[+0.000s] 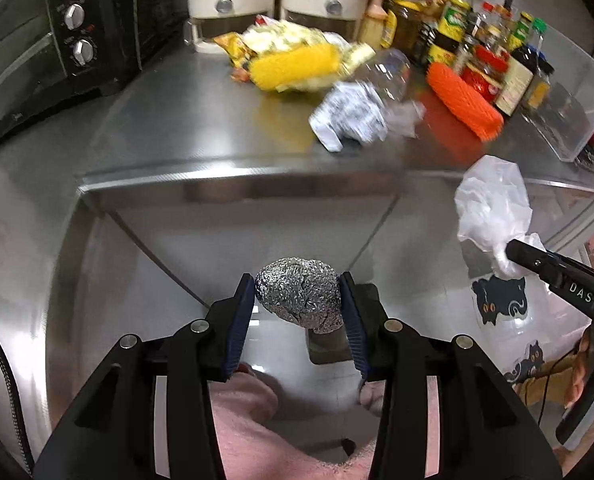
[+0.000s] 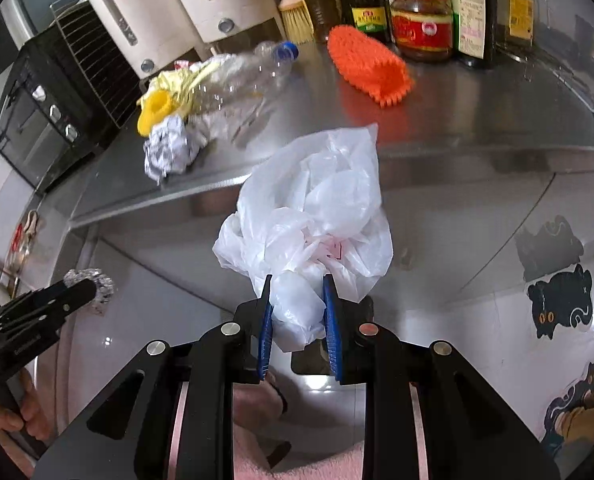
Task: Collect trash
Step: 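Carry the foil ball and white bag down over the floor bin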
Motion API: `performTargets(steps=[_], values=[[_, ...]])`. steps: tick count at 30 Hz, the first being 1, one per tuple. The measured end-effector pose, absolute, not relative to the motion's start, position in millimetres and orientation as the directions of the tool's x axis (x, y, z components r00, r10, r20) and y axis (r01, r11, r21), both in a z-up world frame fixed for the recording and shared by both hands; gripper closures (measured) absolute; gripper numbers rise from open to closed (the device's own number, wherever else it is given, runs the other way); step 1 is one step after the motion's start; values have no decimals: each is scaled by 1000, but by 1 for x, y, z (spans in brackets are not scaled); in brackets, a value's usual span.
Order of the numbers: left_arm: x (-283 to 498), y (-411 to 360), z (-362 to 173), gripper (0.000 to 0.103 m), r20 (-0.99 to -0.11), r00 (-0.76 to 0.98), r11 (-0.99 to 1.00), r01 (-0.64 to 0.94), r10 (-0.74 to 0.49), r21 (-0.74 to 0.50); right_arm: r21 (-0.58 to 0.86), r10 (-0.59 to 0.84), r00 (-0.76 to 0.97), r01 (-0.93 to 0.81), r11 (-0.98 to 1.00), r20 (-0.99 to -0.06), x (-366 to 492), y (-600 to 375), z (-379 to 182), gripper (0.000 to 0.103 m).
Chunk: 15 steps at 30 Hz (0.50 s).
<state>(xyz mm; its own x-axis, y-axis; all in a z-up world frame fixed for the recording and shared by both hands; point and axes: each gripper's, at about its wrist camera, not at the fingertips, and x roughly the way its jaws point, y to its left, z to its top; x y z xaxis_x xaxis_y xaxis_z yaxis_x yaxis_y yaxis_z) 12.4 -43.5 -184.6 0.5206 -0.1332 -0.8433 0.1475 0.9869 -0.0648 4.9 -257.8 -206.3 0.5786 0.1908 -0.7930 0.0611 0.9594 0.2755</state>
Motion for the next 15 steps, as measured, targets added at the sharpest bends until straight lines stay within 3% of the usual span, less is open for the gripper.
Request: performTargets(steps=[15], values=[[18,-91,-324,62,-912,363,969,216,-191,-117,290,231,453,65,955,-861,14,-254,-318,79]])
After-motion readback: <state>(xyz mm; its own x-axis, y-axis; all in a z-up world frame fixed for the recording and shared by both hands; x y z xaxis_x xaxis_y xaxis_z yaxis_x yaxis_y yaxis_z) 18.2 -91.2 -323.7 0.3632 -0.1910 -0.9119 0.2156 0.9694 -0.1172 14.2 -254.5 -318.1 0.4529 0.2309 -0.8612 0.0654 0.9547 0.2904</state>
